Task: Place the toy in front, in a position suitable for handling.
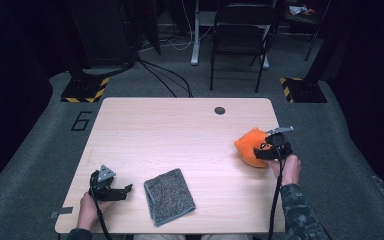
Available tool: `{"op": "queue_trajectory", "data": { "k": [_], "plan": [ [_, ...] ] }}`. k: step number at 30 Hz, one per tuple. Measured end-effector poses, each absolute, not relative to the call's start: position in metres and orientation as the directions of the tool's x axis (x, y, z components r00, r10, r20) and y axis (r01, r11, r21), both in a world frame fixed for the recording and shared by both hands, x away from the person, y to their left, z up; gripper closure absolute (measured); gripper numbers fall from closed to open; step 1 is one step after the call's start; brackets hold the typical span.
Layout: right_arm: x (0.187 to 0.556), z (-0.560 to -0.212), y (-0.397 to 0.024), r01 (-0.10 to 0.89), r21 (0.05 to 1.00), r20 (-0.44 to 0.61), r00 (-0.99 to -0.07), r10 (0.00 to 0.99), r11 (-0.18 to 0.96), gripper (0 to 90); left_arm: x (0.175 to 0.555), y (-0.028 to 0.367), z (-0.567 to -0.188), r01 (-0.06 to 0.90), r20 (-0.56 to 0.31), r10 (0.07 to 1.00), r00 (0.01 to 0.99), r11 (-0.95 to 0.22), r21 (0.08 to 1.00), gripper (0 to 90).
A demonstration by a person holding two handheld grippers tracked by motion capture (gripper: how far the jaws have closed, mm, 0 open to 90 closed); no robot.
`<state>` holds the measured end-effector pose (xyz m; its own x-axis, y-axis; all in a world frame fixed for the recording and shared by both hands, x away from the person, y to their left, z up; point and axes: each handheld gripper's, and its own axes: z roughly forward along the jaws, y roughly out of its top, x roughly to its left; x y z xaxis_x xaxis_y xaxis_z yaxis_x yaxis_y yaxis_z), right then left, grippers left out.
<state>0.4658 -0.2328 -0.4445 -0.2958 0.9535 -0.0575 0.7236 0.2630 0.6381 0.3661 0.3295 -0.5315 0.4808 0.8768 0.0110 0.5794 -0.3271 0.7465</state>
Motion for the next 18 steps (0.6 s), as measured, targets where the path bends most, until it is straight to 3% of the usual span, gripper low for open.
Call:
{"op": "queue_trajectory", "data": {
  "k": [8, 18],
  "plan": [
    [0.464, -0.452, -0.246, 0.721, 0.653, -0.003, -0.302, 0.953, 0.230, 51.8, 0.366, 0.329, -0.532, 0.580, 0.011, 0.877, 0.480, -0.326, 0.746, 10.4],
    [0.460, -0.446, -0.251, 0.688, 0.699, 0.040, -0.310, 0.950, 0.195, 64.8, 0.366, 0.329, -0.531, 0.581, 0.009, 0.878, 0.479, -0.325, 0.746, 10.4]
  ]
}}
